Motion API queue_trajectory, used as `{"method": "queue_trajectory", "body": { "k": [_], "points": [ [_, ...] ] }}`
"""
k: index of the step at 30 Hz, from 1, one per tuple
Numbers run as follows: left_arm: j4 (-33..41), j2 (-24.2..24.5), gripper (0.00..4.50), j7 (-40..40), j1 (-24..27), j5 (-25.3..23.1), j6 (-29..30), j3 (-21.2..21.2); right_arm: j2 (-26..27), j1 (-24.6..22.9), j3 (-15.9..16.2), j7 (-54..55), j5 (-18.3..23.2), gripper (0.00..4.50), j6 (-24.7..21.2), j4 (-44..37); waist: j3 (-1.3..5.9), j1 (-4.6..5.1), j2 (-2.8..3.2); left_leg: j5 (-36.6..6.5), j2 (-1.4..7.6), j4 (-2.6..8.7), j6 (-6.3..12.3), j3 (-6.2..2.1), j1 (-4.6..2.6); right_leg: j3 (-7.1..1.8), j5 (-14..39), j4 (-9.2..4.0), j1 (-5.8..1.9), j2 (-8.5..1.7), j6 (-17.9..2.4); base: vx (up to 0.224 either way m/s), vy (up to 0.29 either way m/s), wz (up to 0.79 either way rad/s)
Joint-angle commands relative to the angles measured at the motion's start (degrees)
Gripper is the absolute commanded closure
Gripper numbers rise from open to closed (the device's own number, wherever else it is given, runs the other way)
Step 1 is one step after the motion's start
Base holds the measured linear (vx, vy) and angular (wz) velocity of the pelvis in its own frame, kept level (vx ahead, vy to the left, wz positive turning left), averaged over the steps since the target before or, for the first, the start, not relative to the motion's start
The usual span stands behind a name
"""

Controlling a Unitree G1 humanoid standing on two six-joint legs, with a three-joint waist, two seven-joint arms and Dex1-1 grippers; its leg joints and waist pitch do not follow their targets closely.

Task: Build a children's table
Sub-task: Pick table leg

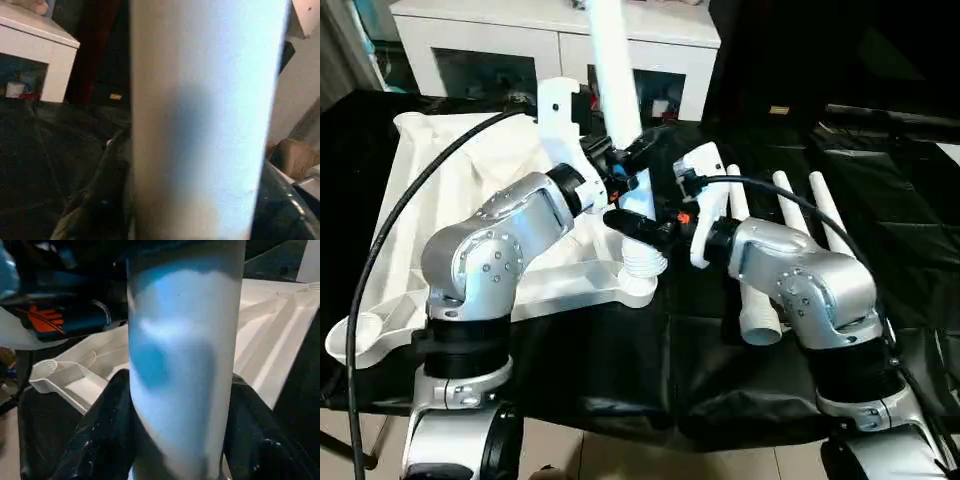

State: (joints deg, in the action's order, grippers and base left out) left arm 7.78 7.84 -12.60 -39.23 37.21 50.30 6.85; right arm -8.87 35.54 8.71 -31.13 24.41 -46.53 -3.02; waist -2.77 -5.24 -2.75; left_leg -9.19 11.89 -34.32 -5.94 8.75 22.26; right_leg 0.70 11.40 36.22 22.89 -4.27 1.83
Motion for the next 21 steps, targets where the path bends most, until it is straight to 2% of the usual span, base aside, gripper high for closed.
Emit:
{"method": "queue_trajectory", "body": {
  "k": [1, 8, 9, 11, 14, 15, 16, 19, 21],
  "points": [
    [0.8, 0.2, 2.36, 1.4, 0.3, -1.3, 0.7, -0.1, -0.2, 0.4, -0.4, 0.3, -0.9, 2.61, 1.8, 0.2, 3.97, -0.04, 1.04, -9.2, -0.15, 3.95, -4.12, 0.68, -1.23, -0.67, 0.1, -3.43, -2.80, -1.36, -9.3, 0.000, 0.000, 0.00],
    [1.9, 0.3, 2.60, -0.4, 0.5, 1.0, 1.2, 0.5, -0.6, 0.7, 0.6, 1.0, -3.1, 2.61, 4.1, 1.1, 3.97, 0.00, 1.05, -9.6, -0.22, 3.95, -4.20, 0.69, -1.21, -0.73, 1.0, -3.48, -2.75, -1.37, -8.9, 0.000, 0.000, 0.00],
    [2.0, 0.4, 2.60, -0.7, 0.5, 1.3, 1.2, 0.5, -0.6, 0.7, 0.5, 0.9, -3.0, 2.26, 4.1, 1.2, 3.96, 0.02, 1.07, -9.4, -0.20, 3.94, -4.13, 0.70, -1.21, -0.72, 0.4, -3.46, -2.71, -1.33, -8.9, 0.000, 0.000, 0.00],
    [2.0, 1.2, 2.61, -2.0, 0.5, 1.7, 1.3, 0.3, -0.7, 0.9, 0.1, 0.2, -2.3, 1.91, 3.7, 1.4, 3.96, 0.03, 1.00, -9.2, -0.25, 3.95, -3.96, 0.70, -1.19, -0.70, 0.2, -3.42, -2.76, -1.30, -9.0, 0.000, 0.000, 0.00],
    [2.2, 2.9, 2.61, -4.9, 0.7, 2.4, 2.2, -0.6, -1.5, 1.1, -0.5, -1.7, -0.9, 1.85, 2.8, 1.0, 3.93, -0.02, 1.02, -9.5, -0.24, 3.99, -3.93, 0.72, -1.24, -0.69, 0.9, -3.43, -2.69, -1.31, -9.0, 0.000, 0.000, 0.00],
    [2.5, 3.8, 2.62, -6.7, 0.9, 3.0, 2.7, -1.2, -2.2, 1.2, -0.6, -2.7, -0.3, 1.63, 2.4, 0.7, 3.92, 0.00, 1.03, -9.9, -0.25, 3.98, -3.86, 0.74, -1.32, -0.70, 1.4, -3.48, -2.65, -1.31, -9.0, 0.000, 0.000, 0.00],
    [3.0, 5.5, 2.62, -10.4, 1.1, 4.5, 3.8, -1.9, -4.5, 1.4, -0.3, -6.6, 1.3, 1.56, 1.2, -0.1, 3.92, 0.03, 0.86, -10.1, -0.21, 3.99, -3.72, 0.78, -1.35, -0.69, 1.4, -3.48, -2.65, -1.28, -9.1, 0.000, 0.000, 0.00],
    [3.2, 6.7, 2.62, -13.1, 1.1, 5.7, 4.4, -2.2, -6.5, 1.5, -0.1, -10.3, 3.0, 1.53, 0.2, -1.0, 3.83, -0.13, 0.94, -10.1, -0.20, 3.99, -3.37, 0.82, -1.31, -0.69, 1.3, -3.45, -2.68, -1.26, -9.6, 0.000, 0.000, 0.00],
    [3.2, 8.9, 2.62, -18.1, 0.8, 7.4, 4.5, -2.6, -9.4, 1.6, -0.8, -15.8, 6.5, 1.53, -2.0, -2.3, 3.84, -0.25, 0.80, -10.2, -0.26, 3.99, -2.84, 0.85, -1.34, -0.69, 2.0, -3.48, -2.77, -1.27, -9.8, 0.000, 0.000, 0.00]
  ]
}}
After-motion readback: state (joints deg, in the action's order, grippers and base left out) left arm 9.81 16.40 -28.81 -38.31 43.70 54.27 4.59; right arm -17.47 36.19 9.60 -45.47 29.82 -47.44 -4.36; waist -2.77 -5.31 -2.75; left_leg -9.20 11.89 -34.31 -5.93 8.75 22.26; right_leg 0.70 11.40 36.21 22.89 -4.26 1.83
